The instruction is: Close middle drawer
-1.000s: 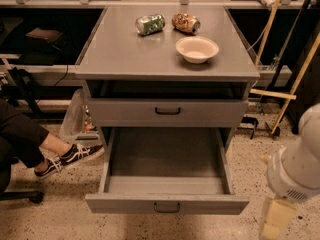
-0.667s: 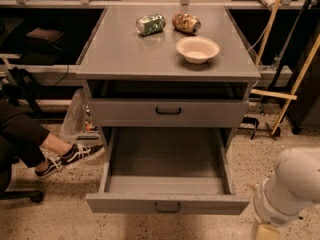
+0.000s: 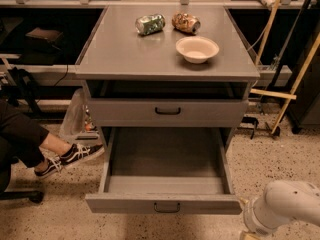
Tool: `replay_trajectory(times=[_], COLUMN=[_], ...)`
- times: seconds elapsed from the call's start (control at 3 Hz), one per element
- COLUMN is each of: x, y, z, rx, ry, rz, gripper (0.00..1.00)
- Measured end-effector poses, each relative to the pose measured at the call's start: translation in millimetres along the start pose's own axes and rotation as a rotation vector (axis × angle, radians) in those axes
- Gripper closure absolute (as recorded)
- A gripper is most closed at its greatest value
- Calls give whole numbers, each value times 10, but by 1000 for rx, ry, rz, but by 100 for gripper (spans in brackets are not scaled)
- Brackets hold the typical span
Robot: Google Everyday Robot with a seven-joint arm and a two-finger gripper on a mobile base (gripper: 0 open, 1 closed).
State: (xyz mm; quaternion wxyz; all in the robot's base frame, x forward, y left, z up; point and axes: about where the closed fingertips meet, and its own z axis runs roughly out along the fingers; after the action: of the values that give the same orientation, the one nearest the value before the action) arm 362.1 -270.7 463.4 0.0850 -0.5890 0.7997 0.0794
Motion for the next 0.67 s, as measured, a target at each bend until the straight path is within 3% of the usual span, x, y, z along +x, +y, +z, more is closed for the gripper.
replay_trajectory(times=[0.33, 0.67], x=[4, 4], y=[138, 138], z=[317, 317], rx=[-54, -54], ry=[-23, -23], rz=[15, 15], gripper=[0, 0])
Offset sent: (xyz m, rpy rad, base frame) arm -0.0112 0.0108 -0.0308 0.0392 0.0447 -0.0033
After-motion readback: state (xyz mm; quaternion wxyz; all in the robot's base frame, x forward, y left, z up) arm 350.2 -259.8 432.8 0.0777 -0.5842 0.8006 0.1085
